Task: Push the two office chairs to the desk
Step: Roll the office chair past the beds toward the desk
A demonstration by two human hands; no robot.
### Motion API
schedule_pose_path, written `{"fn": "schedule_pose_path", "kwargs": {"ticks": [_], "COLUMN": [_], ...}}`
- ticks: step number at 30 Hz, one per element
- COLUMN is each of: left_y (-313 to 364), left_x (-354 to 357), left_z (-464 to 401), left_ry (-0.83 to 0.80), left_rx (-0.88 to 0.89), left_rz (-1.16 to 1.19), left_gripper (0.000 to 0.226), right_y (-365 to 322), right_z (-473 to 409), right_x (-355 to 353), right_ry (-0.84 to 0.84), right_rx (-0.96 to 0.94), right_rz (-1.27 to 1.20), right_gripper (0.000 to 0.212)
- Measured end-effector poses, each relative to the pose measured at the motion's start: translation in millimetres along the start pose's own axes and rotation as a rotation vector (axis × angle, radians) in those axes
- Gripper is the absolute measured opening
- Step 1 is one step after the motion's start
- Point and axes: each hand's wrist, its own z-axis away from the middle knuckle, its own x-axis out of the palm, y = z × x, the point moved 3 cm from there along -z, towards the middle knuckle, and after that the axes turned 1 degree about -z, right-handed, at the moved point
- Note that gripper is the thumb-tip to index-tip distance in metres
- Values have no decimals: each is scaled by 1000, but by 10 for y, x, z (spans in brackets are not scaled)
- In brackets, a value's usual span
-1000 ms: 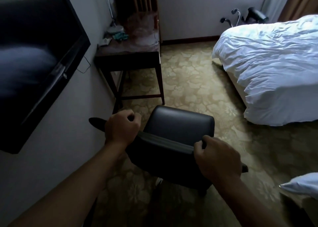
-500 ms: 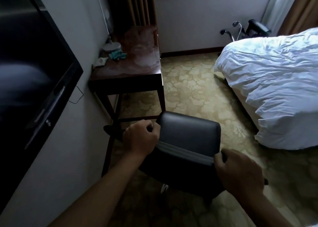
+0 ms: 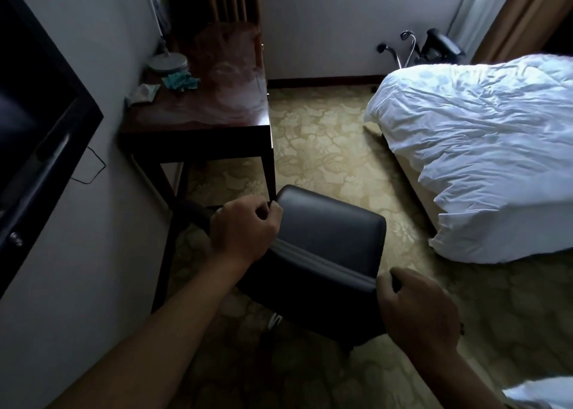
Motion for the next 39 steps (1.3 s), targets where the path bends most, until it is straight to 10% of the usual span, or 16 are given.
{"fn": "schedule_pose_path", "kwargs": {"ticks": [39], "left_y": [2531], "left_x": [2159], "left_z": [-1181], "left_ry": [14], "left_rx": [-503], "left_rz": [-249], "left_gripper": [36], "right_y": [2228], "right_z": [-3939], "right_x": [-257], "right_ry": [5], "right_rx": [-516], "right_rz": [-84], "right_gripper": [41]}}
